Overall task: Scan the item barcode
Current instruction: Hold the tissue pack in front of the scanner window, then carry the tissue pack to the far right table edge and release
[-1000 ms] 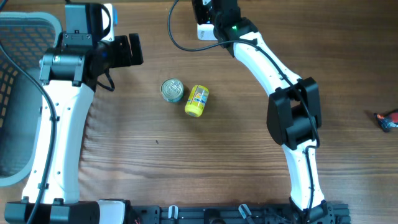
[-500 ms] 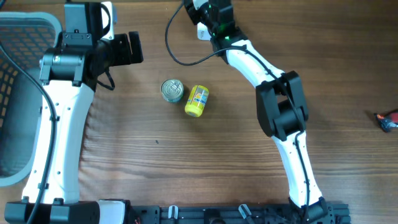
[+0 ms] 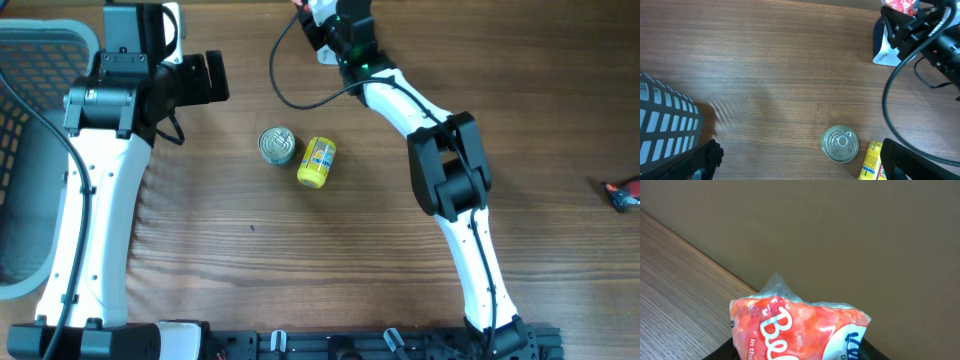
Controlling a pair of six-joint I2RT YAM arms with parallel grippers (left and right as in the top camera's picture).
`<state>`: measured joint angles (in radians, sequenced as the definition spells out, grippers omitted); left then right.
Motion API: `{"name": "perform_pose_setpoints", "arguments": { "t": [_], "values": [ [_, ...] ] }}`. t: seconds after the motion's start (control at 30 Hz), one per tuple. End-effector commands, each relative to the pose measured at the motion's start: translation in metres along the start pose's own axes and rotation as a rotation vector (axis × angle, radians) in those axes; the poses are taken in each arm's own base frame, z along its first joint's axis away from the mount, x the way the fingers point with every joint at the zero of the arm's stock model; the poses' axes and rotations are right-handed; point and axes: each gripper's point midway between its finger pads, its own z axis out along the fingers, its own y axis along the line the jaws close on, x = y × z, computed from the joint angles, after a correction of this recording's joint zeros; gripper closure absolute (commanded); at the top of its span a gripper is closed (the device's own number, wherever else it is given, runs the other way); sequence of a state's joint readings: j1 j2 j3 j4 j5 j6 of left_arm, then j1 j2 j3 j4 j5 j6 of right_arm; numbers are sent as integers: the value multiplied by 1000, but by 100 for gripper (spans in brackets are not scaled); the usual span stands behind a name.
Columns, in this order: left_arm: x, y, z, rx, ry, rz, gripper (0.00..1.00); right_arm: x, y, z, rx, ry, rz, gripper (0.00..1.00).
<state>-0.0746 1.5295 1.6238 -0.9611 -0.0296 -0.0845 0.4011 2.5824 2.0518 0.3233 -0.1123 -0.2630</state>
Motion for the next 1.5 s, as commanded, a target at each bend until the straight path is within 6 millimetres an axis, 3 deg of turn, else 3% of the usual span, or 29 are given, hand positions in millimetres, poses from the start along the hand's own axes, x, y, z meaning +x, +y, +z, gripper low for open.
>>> {"name": "perform_pose_setpoints", "arguments": {
  "t": [0.0,0.37,0.57,0.73,0.83,0.9,1.03,1.07,1.17,1.33,1.43,1.47],
  "values": [
    [7,5,8,-22,24,-1,0,15,-12,1,-22,13,70,53],
    [15,13,15,-62,42,1,0,8,-3,-2,-80,9,96,53],
    [15,13,15,-61,43,1,0,-42,-14,-25,-81,20,93,55],
    [15,13,15,-61,44,1,0,-113,-38,-75,-18,44,93,59],
    [16,13,15,-62,46,1,0,-147,-61,-125,83,125,84,62],
    [16,13,15,-61,46,1,0,-154,-73,-165,143,229,20,63],
    [16,13,15,-61,46,0,0,-121,-103,-257,298,546,54,68],
    [16,13,15,-60,46,0,0,-101,-111,-286,337,659,114,68],
    [16,11,15,-52,47,0,0,-43,-139,-346,430,915,268,70],
    [20,-12,15,51,63,11,0,42,-203,-418,591,1142,461,65],
    [21,-25,14,71,60,37,0,95,-236,-450,694,1149,650,58],
    [21,-30,14,80,58,47,0,122,-247,-458,703,1114,743,53]
  ]
}}
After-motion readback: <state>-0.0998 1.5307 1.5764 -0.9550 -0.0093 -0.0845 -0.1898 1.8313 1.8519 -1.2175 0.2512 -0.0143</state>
